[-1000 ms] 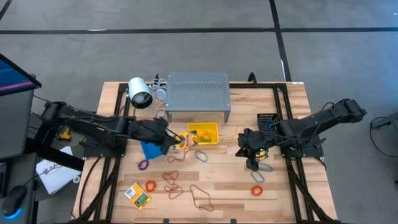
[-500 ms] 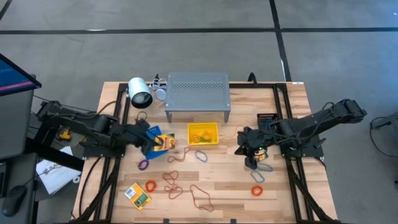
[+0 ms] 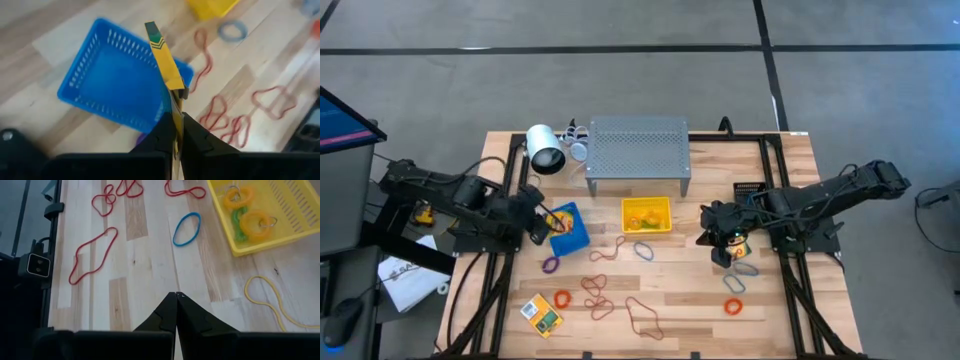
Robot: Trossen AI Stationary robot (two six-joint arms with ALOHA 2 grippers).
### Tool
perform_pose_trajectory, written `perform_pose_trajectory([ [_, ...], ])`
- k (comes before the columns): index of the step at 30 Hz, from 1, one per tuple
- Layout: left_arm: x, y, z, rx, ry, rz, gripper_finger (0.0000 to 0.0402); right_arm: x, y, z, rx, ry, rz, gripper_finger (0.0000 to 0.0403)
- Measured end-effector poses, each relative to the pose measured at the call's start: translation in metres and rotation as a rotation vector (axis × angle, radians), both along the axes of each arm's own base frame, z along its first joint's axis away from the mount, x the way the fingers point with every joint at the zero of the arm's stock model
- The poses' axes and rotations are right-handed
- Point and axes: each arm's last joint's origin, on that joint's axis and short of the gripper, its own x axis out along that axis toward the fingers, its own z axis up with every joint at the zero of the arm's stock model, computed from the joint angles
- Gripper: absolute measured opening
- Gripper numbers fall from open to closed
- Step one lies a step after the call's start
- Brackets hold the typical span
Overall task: Pick & Place Office Desk Supplies
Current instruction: Put the crayon box into the blue bin
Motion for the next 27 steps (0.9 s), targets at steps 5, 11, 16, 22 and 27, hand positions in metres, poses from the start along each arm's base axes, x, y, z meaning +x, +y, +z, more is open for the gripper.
perform_pose_trajectory([
  [5,0.014,-0.005,-0.013,0.017,0.137,-0.003,0.0,0.0,-0.001,0.0,0.0,-0.001,-0.005,0.0001],
  [11,0.035,-0.011,-0.03,0.063,0.264,-0.022,0.0,0.0,-0.001,0.0,0.0,-0.002,-0.002,0.0001],
  [16,0.049,-0.012,-0.043,0.107,0.352,-0.033,0.0,0.0,0.003,0.0,0.0,-0.003,0.013,0.0001],
  [22,0.067,-0.007,-0.057,0.139,0.4,-0.067,0.0003,-0.001,0.006,0.0,-0.002,-0.006,0.028,0.0001],
  [27,0.074,-0.003,-0.061,0.141,0.417,-0.094,0.0009,-0.001,0.006,0.001,-0.002,-0.011,0.027,0.0001],
])
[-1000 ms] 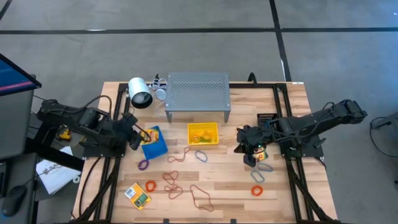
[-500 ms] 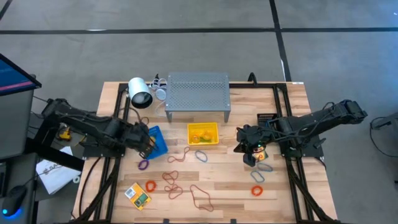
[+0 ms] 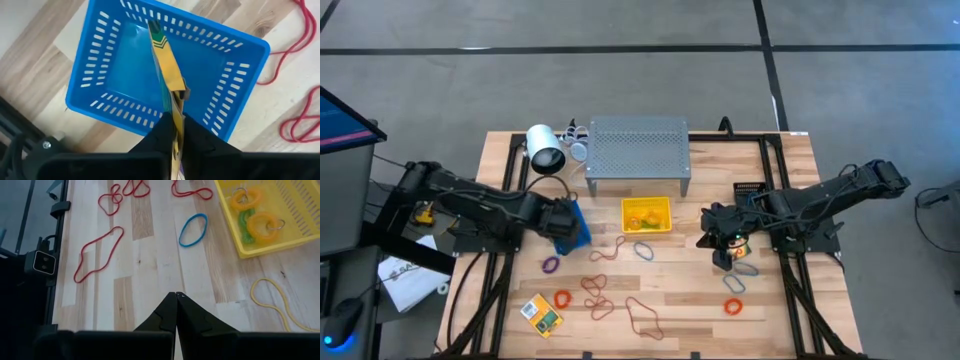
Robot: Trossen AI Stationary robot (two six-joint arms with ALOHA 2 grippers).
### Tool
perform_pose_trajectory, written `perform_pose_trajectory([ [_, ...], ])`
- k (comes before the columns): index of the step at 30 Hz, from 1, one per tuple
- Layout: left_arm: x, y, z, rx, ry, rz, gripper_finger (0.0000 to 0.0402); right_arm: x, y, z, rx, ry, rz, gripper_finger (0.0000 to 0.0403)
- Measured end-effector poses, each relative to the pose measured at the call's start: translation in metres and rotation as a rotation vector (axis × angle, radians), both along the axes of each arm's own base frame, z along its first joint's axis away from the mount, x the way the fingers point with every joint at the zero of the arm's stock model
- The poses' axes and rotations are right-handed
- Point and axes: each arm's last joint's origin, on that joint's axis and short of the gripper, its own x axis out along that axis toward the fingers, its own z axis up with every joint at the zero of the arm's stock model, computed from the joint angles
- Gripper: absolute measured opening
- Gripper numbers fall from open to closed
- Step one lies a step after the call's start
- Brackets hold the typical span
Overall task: Pick & Place Office Desk Supplies
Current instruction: Put the crayon box into the blue bin
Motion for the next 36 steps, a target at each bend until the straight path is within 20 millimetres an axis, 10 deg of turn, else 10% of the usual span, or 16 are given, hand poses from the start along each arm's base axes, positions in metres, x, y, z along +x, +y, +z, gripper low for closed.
perform_pose_trajectory([
  [22,0.0,0.008,0.023,-0.113,-0.129,0.038,0.0146,0.0,0.0,0.0,-0.01,-0.002,0.01,0.0001],
  [36,0.001,0.01,0.028,-0.164,-0.182,0.031,0.012,-0.001,0.005,0.0,-0.009,-0.003,0.033,0.0001],
])
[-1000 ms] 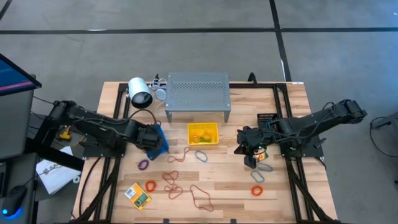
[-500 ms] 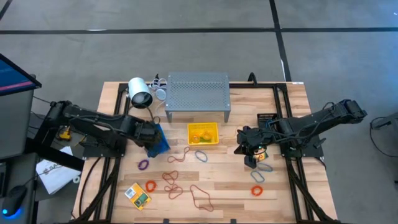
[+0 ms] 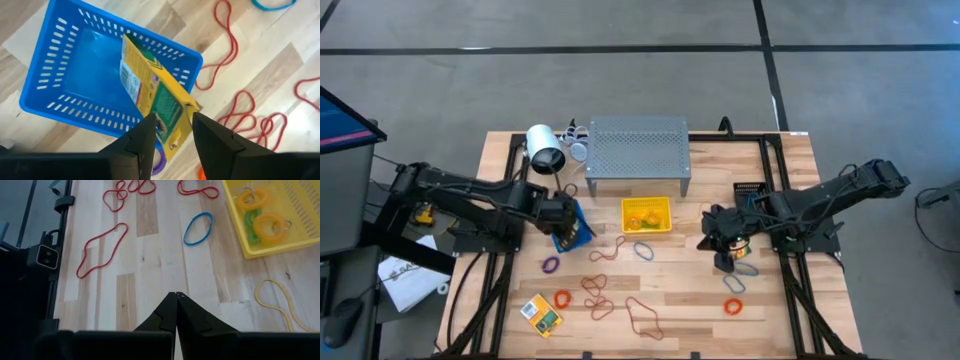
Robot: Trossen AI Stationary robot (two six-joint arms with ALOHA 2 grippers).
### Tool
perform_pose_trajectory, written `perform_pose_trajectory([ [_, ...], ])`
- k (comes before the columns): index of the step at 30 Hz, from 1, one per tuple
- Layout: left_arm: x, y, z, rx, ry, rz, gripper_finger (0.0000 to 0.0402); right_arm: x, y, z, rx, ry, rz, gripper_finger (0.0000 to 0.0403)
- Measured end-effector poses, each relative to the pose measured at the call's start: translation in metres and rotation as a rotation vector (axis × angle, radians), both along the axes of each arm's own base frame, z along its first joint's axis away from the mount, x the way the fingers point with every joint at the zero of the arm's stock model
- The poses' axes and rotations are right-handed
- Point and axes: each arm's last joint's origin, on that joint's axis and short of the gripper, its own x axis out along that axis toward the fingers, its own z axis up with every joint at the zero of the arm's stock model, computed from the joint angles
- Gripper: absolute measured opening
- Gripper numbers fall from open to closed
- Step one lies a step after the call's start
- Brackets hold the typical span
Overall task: Pick & Place Office Desk Supplies
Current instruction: Put the crayon box into the blue bin, then put the orange spring keychain into the yellow bin
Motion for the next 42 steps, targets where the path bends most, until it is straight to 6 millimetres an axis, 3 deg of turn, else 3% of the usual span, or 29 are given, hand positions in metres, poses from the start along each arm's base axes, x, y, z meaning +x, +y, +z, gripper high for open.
perform_pose_trajectory([
  [12,0.022,-0.004,-0.025,0.004,0.098,-0.06,0.0083,-0.001,0.005,0.001,0.007,-0.006,0.017,0.0001],
  [19,0.026,-0.003,-0.027,0.044,0.096,-0.065,0.0011,-0.002,0.008,0.001,0.01,-0.009,0.029,0.0001],
  [21,0.026,-0.001,-0.027,0.043,0.095,-0.063,0.0007,-0.002,0.01,0.001,0.011,-0.012,0.035,0.0001],
  [30,0.023,0.007,-0.02,0.046,0.051,-0.031,0.0028,-0.002,0.011,0.001,0.018,-0.014,0.035,0.0001],
  [42,0.007,0.019,-0.001,0.037,-0.021,0.026,0.0154,-0.002,0.013,0.002,0.024,-0.017,0.036,0.0001],
])
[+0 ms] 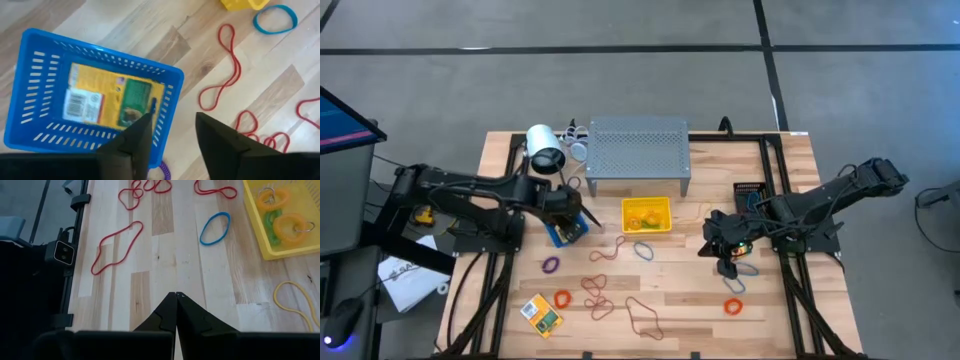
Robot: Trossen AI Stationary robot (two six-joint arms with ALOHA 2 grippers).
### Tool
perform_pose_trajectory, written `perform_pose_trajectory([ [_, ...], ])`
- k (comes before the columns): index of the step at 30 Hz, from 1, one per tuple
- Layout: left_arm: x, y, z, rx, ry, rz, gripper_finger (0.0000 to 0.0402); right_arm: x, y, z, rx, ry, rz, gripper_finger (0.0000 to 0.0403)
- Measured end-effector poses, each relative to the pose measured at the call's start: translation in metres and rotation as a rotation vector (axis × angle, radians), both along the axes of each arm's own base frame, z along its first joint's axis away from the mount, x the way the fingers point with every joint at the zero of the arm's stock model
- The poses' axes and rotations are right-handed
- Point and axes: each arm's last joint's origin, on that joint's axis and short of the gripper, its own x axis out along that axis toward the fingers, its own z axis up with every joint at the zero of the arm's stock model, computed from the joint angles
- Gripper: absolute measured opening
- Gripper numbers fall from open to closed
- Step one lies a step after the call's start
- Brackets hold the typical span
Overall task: Pick & Place Office Desk Supplies
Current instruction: Put the orange spring keychain into the yellow bin
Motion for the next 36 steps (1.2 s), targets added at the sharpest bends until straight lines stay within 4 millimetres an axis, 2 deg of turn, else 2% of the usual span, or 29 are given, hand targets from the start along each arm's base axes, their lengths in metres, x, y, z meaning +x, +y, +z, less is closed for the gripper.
perform_pose_trajectory([
  [3,-0.001,0.0,-0.001,-0.038,0.014,-0.011,0.0171,0.001,0.0,0.0,0.002,-0.007,0.0,0.0001],
  [6,-0.001,-0.004,0.0,-0.146,0.019,-0.056,0.0176,0.003,0.001,0.003,0.006,-0.041,0.008,0.0001],
  [12,0.0,-0.022,0.007,-0.387,-0.044,-0.15,0.0163,0.008,0.002,0.007,0.001,-0.112,0.031,0.0001],
  [17,0.002,-0.042,0.018,-0.47,-0.156,-0.195,0.015,0.016,0.005,0.005,-0.018,-0.157,0.066,0.0001],
  [20,0.0,-0.05,0.019,-0.424,-0.171,-0.203,0.0143,0.021,0.008,0.003,-0.012,-0.174,0.118,0.0001],
  [24,-0.01,-0.063,0.028,-0.171,-0.294,-0.222,0.0132,0.025,0.011,0.004,0.011,-0.208,0.15,0.0001],
  [30,-0.046,-0.081,0.052,0.119,-0.534,-0.249,0.0117,0.024,0.012,0.007,0.036,-0.221,0.142,0.0001],
  [33,-0.056,-0.092,0.052,0.112,-0.589,-0.297,0.0113,0.023,0.012,0.008,0.047,-0.222,0.139,0.0001],
  [36,-0.055,-0.106,0.036,0.053,-0.504,-0.403,0.011,0.023,0.012,0.008,0.051,-0.221,0.134,0.0001],
])
